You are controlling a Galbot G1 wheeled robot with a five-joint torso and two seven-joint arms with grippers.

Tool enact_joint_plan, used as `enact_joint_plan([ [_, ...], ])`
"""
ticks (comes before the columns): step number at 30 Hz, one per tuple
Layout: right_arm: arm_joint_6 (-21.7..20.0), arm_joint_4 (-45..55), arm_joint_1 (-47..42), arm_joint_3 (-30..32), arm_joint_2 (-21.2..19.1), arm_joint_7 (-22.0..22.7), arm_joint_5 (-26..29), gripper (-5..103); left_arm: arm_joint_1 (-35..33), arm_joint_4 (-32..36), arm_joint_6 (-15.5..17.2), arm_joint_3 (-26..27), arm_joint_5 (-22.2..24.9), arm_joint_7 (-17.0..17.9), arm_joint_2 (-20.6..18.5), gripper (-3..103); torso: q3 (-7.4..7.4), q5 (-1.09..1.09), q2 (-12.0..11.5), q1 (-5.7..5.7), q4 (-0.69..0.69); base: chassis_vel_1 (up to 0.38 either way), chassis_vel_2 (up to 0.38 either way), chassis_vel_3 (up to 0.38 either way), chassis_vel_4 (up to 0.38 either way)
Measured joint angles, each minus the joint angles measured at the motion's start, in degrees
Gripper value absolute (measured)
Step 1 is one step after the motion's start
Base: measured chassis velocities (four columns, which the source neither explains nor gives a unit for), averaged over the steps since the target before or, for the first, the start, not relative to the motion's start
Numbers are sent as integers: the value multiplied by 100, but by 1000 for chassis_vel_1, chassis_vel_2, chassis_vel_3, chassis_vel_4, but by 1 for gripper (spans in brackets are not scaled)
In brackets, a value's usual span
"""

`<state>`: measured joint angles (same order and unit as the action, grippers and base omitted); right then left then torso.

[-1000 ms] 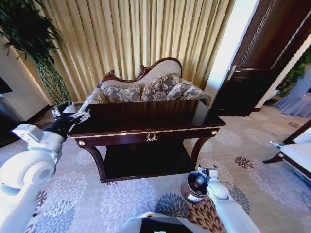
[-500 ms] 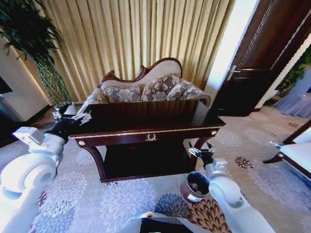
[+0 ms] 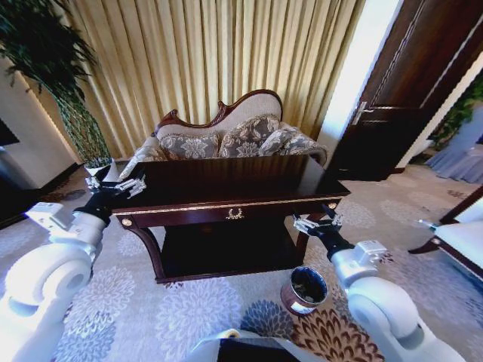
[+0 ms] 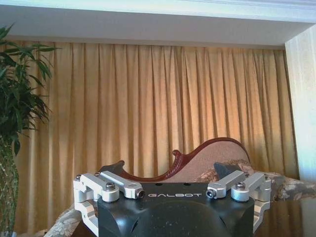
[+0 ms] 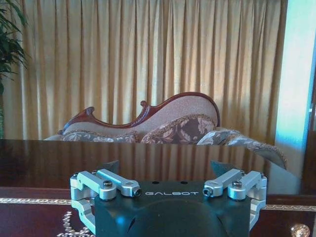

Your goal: Move to the front of the table and place the trash on the table into the trash bin.

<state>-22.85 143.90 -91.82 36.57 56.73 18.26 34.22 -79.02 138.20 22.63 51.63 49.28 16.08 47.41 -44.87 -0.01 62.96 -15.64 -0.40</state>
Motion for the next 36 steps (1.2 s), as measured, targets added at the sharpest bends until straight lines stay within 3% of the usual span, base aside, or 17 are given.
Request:
enact_joint_plan([
  [16,-50,-37,172,185,-140,140,266,100,-223,203,480,-55,-77,279,246,100,0,1,0,0,0,45,-54,-53,55],
  [29,-39,-56,247,106,-93,147,236,100,-800,510,873,635,-43,354,525,100,0,1,0,0,0,71,-57,-68,75],
  [36,-30,-59,243,116,-72,145,227,100,-1107,512,891,931,-55,277,722,100,0,0,0,0,0,98,-100,-98,96],
])
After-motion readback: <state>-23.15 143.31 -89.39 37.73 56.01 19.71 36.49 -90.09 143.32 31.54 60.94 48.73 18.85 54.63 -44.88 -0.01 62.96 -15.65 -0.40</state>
